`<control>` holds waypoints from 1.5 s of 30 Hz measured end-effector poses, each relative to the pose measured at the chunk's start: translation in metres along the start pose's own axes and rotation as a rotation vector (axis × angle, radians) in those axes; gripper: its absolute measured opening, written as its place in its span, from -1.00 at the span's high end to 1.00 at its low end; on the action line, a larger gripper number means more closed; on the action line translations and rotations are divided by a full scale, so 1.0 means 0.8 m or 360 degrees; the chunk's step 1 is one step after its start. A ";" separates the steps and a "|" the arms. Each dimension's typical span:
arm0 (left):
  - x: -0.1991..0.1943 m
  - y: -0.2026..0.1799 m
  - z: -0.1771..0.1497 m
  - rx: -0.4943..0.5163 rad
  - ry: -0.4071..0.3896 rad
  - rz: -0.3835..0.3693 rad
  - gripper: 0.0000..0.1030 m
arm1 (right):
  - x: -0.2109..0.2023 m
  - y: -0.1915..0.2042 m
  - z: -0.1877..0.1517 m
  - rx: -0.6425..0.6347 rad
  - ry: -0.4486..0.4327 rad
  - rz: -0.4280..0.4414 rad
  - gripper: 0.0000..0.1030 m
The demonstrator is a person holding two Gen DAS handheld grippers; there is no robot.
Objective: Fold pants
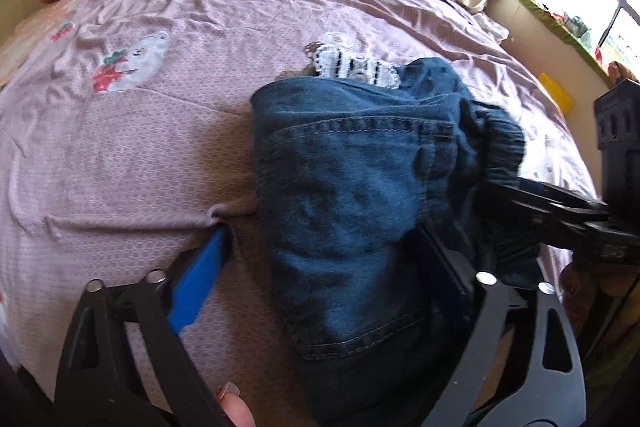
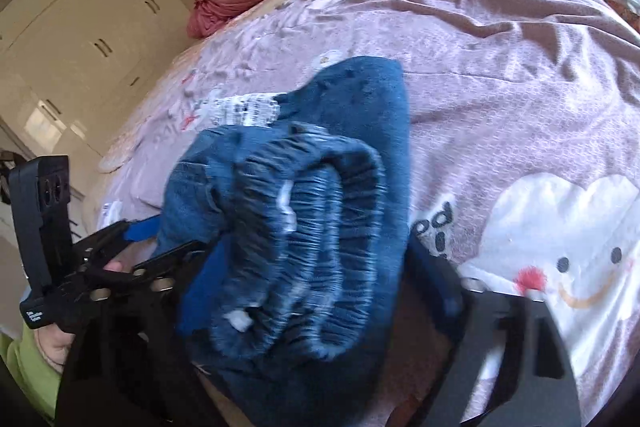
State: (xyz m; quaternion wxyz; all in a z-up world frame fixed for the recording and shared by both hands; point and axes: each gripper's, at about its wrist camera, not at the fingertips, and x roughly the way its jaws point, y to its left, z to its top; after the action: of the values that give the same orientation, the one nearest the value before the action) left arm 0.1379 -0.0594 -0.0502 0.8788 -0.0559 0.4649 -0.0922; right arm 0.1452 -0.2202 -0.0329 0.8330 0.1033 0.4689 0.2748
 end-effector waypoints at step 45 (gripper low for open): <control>-0.030 0.114 0.153 -0.0092 -0.0311 0.0112 0.56 | 0.093 0.139 0.186 -0.0503 -0.0193 -0.0034 0.25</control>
State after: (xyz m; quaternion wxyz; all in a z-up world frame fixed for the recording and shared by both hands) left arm 0.2361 0.0361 0.0214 0.9206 -0.0736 0.3811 -0.0418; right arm 0.2601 -0.0741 0.0417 0.8685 -0.0177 0.3699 0.3295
